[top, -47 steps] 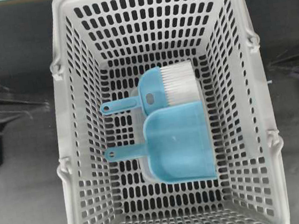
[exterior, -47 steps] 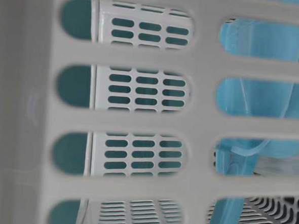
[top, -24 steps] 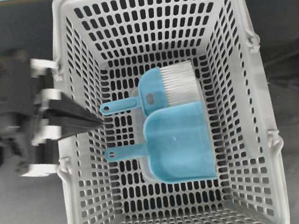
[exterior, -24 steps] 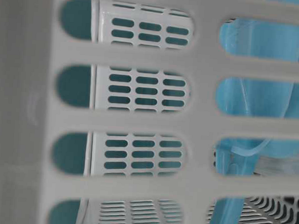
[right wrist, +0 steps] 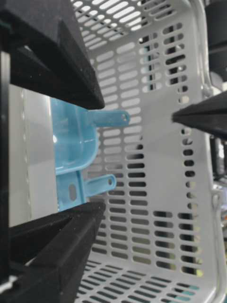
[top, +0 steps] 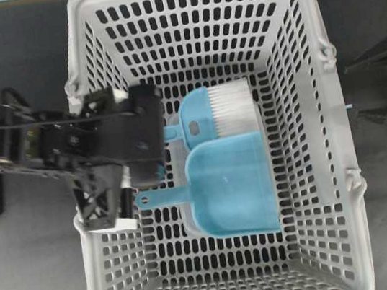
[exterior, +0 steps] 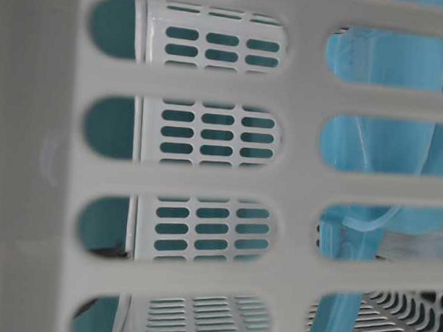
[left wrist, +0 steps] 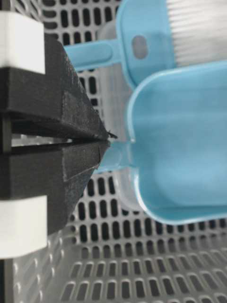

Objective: Pick up the dustpan from the shopping basket with the left arm.
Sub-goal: 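Lower the left gripper and close it on the dustpan's handle, then lift the grasped dustpan upward out of the basket with the left gripper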

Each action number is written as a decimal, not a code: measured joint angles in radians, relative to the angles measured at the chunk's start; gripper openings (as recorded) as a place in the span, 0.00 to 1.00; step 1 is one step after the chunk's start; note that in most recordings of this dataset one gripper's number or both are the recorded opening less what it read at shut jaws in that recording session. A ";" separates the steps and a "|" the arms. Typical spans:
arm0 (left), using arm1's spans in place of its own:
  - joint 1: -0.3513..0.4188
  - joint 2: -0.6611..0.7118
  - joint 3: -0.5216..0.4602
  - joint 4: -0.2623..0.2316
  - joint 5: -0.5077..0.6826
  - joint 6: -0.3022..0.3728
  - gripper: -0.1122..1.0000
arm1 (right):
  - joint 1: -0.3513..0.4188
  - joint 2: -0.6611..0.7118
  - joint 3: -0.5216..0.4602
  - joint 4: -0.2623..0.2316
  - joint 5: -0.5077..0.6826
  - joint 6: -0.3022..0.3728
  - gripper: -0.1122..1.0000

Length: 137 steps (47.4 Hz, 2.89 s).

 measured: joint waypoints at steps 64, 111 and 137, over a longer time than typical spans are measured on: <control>-0.034 0.333 -0.031 0.000 0.064 -0.132 0.47 | 0.008 -0.003 0.008 0.000 0.009 0.009 0.78; 0.035 0.000 -0.084 0.002 -0.020 -0.051 0.35 | 0.012 -0.005 0.015 0.003 0.011 0.015 0.78; 0.037 -0.038 -0.034 0.002 -0.117 -0.044 0.35 | 0.012 -0.008 0.028 0.003 0.011 0.054 0.78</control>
